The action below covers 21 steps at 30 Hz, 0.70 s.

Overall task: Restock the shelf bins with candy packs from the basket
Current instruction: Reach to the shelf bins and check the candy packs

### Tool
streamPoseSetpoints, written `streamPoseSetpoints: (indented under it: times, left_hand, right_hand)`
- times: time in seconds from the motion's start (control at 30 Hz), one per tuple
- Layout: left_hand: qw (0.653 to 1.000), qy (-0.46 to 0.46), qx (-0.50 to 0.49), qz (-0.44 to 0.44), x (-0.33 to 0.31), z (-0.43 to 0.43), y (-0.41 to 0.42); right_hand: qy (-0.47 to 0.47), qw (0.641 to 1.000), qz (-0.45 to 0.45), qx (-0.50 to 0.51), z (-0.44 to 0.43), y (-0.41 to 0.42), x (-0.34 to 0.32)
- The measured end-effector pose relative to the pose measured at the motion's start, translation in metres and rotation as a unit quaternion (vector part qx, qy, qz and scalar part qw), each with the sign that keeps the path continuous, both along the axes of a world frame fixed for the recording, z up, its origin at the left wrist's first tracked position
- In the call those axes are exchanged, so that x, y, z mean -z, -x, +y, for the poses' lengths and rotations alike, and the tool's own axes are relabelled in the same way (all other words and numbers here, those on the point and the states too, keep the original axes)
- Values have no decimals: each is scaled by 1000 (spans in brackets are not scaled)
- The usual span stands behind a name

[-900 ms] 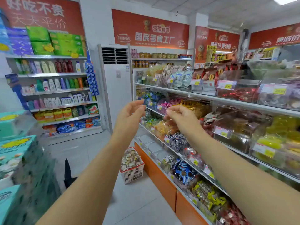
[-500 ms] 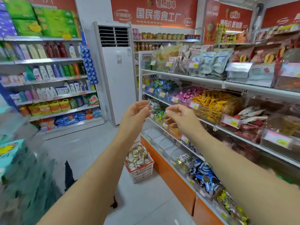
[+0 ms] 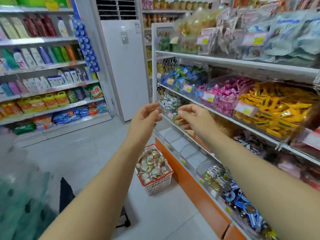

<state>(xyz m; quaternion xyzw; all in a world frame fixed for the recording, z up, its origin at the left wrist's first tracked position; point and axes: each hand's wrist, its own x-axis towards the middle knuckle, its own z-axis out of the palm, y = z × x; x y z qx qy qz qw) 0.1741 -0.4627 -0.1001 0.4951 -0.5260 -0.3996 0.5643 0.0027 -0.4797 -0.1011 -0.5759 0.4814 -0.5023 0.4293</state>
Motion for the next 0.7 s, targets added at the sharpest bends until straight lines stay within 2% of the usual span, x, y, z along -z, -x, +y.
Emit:
streamPoseSetpoints:
  times: [0.37, 0.53, 0.7]
  left_hand:
    - [996, -75, -36, 19, 66, -165, -68]
    - [991, -125, -15, 52, 110, -245, -105]
    - [984, -168, 13, 55, 131, -331, -142]
  right_hand:
    - [-102, 993, 1, -65, -178, -80, 65]
    - [-137, 990, 15, -42, -256, -115, 104]
    - [-189, 982, -27, 6, -325, -146, 128]
